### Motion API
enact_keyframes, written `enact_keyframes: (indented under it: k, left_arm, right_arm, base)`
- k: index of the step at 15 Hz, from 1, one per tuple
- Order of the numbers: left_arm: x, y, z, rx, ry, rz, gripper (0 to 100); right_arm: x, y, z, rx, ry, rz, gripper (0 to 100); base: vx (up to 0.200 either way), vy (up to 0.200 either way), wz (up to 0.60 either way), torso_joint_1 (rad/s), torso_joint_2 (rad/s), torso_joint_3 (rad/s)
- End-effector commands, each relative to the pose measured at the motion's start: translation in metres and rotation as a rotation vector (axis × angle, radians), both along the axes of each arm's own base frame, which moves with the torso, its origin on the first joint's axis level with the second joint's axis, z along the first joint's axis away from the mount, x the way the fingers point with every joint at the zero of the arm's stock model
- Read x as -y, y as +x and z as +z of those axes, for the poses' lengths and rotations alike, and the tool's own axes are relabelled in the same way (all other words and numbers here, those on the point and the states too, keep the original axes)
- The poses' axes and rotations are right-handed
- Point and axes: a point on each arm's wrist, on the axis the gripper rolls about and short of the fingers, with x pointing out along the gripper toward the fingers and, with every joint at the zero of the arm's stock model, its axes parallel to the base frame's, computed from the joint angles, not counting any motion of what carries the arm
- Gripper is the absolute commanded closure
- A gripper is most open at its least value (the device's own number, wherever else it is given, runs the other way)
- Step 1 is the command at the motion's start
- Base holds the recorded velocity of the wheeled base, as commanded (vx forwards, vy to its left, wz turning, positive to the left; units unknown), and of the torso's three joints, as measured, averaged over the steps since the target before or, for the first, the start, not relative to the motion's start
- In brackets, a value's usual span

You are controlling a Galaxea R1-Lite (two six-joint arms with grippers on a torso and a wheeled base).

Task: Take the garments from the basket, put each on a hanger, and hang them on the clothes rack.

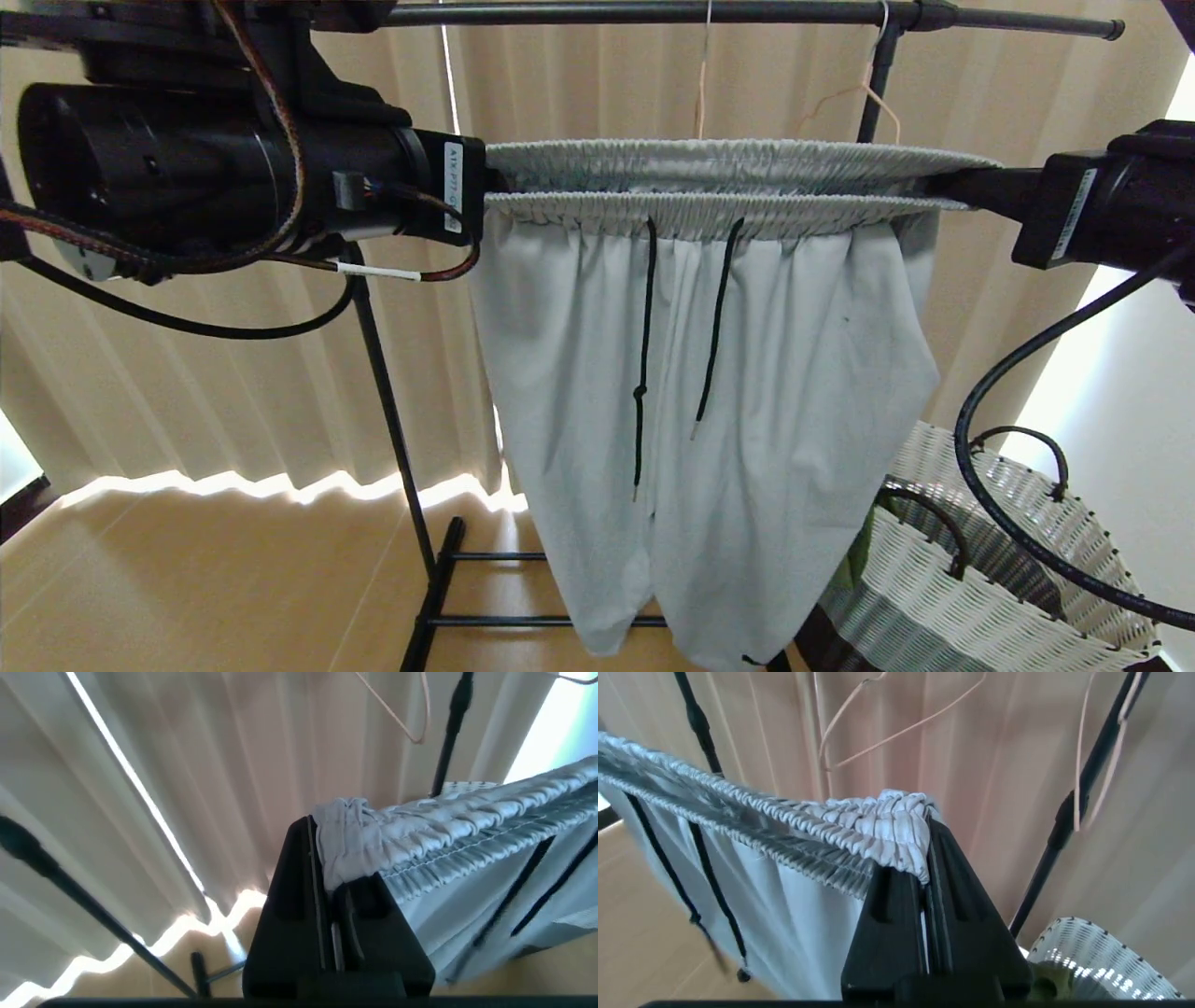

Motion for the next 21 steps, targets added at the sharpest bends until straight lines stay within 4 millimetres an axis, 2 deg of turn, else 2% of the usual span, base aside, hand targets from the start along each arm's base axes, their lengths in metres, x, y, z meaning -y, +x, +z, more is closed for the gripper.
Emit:
enact_keyframes:
  k: [1,3,5,8,9,12,14,16,20,21]
  left_arm:
    - [0.004,0.005,-0.004,-0.011,0.005,-0.001,100]
    - [0.006,0.011,-0.006,-0.016,0.011,0.005,100]
    - [0.011,0.025,-0.005,-0.009,0.002,0.017,100]
    - [0.019,0.037,-0.008,-0.028,-0.037,0.023,100]
    - [0.021,0.038,-0.008,-0.028,-0.041,0.024,100]
    - [0.022,0.041,-0.009,-0.031,-0.040,0.024,100]
    - [0.019,0.037,-0.008,-0.035,-0.052,0.028,100]
    - [0.007,0.025,-0.001,-0.026,-0.057,0.032,100]
    - [-0.016,-0.007,-0.005,-0.041,-0.043,-0.001,100]
    - [-0.016,-0.007,-0.005,-0.041,-0.043,-0.001,100]
  right_arm:
    - [0.004,-0.009,0.005,0.013,0.005,0.001,100]
    - [0.009,-0.023,0.007,-0.016,-0.007,0.002,100]
    - [0.020,-0.053,0.010,-0.057,-0.023,0.018,100]
    - [0.018,-0.081,0.006,-0.075,-0.030,0.106,100]
    - [0.015,-0.084,0.004,-0.078,-0.033,0.134,100]
    - [0.012,-0.082,0.002,-0.085,-0.037,0.145,100]
    - [0.009,-0.074,0.000,-0.098,-0.045,0.125,100]
    - [0.008,-0.060,-0.001,-0.101,-0.046,0.087,100]
    - [0.001,-0.027,-0.004,-0.059,-0.027,0.027,100]
    - [0.001,-0.027,-0.004,-0.059,-0.027,0.027,100]
  base:
    - [0.000,0.000,0.00,0.000,0.00,0.000]
    - [0.000,0.000,0.00,0.000,0.00,0.000]
    - [0.000,0.000,0.00,0.000,0.00,0.000]
    - [0.000,0.000,0.00,0.000,0.00,0.000]
    - [0.000,0.000,0.00,0.000,0.00,0.000]
    - [0.000,0.000,0.00,0.000,0.00,0.000]
    - [0.000,0.000,0.00,0.000,0.00,0.000]
    - [0.000,0.000,0.00,0.000,0.00,0.000]
    - [0.000,0.000,0.00,0.000,0.00,0.000]
    - [0.000,0.000,0.00,0.000,0.00,0.000]
